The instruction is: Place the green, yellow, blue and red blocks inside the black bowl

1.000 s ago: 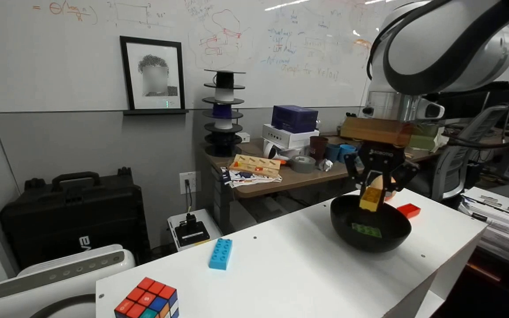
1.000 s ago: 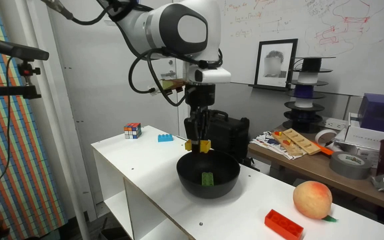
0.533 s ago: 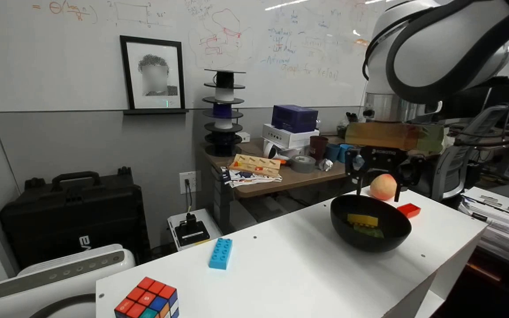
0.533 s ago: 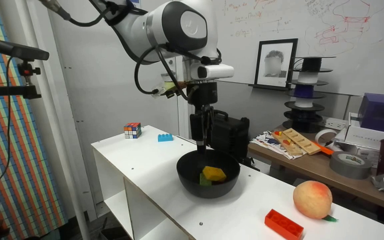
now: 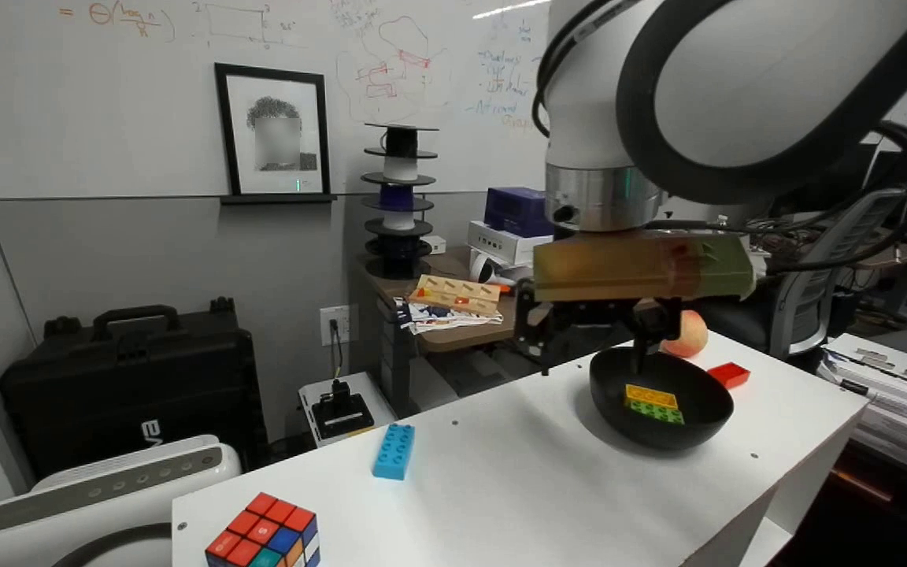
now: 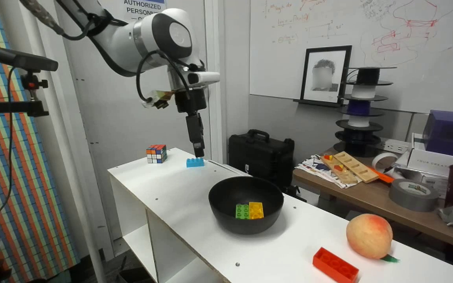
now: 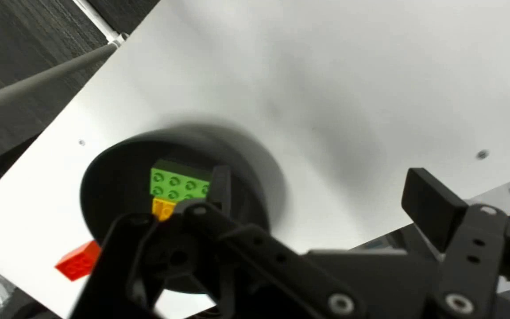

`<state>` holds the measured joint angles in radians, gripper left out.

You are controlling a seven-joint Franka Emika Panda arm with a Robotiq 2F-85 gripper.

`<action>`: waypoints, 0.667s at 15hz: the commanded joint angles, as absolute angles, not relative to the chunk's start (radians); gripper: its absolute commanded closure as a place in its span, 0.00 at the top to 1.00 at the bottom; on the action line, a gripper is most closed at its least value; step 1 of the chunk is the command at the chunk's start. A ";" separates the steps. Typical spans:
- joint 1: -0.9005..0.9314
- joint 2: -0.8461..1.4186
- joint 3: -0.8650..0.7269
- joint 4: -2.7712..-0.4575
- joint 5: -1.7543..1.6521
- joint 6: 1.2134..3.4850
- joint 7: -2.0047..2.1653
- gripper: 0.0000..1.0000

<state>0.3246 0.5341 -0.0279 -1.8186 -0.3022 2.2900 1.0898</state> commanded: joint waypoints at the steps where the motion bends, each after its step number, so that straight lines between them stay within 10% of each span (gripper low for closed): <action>1: 0.377 0.573 0.023 -1.754 -0.334 2.317 1.017 1.00; 10: 0.443 0.861 -0.015 -1.394 -0.322 2.327 0.964 1.00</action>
